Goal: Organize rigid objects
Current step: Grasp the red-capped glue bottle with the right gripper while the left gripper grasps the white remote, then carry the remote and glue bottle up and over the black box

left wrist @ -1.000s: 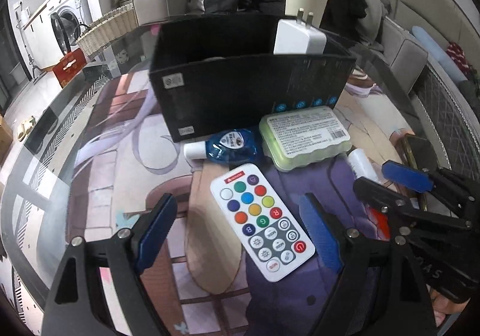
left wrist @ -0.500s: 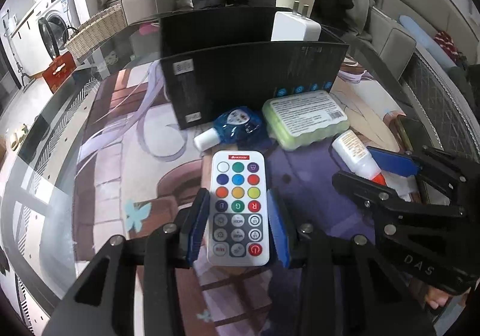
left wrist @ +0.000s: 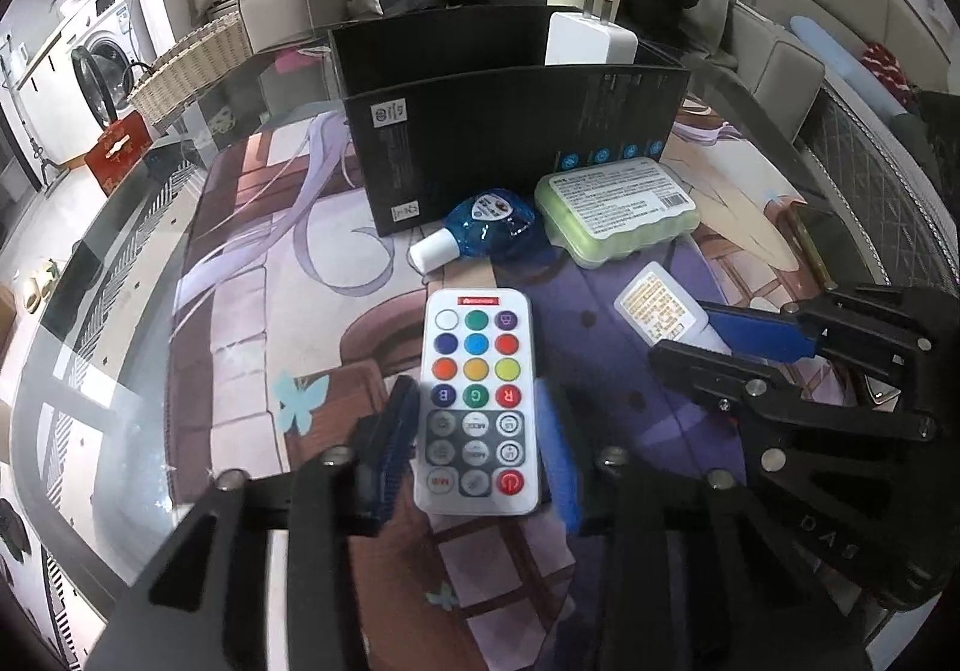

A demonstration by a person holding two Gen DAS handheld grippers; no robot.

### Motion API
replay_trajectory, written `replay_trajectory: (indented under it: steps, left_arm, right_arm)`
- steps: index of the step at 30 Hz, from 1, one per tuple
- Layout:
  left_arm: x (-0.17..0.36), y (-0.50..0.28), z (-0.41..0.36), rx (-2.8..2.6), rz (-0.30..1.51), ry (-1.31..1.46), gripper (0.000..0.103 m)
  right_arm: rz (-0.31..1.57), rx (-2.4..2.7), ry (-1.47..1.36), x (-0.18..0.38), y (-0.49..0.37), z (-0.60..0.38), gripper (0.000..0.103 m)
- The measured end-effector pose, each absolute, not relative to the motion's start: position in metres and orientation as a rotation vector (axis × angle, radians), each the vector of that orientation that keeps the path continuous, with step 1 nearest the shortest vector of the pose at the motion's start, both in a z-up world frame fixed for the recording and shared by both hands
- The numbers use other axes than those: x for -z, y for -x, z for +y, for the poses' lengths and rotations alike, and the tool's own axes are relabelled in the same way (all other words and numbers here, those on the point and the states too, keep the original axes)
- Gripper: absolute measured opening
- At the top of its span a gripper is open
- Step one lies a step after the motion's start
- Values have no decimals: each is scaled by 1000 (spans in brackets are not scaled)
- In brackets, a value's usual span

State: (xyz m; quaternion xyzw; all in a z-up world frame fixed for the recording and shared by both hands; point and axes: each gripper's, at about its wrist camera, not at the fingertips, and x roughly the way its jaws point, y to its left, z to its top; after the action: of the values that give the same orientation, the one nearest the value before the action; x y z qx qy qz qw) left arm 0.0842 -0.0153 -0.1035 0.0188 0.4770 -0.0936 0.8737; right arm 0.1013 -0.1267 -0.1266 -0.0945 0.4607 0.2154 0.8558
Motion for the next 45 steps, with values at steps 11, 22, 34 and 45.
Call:
replay_trajectory:
  steps: [11, 22, 34, 45]
  left_arm:
    - [102, -85, -16, 207, 998, -35, 38]
    - [62, -70, -16, 221, 803, -45, 38]
    - [-26, -13, 6, 225, 313, -21, 38]
    - [-26, -27, 11, 227, 346, -9, 38]
  right_arm:
    - [965, -453, 197, 127, -101, -129, 21]
    - [690, -435, 207, 78, -78, -133, 21]
    - [263, -419, 196, -2, -27, -145, 21]
    - [285, -420, 153, -9, -26, -145, 21]
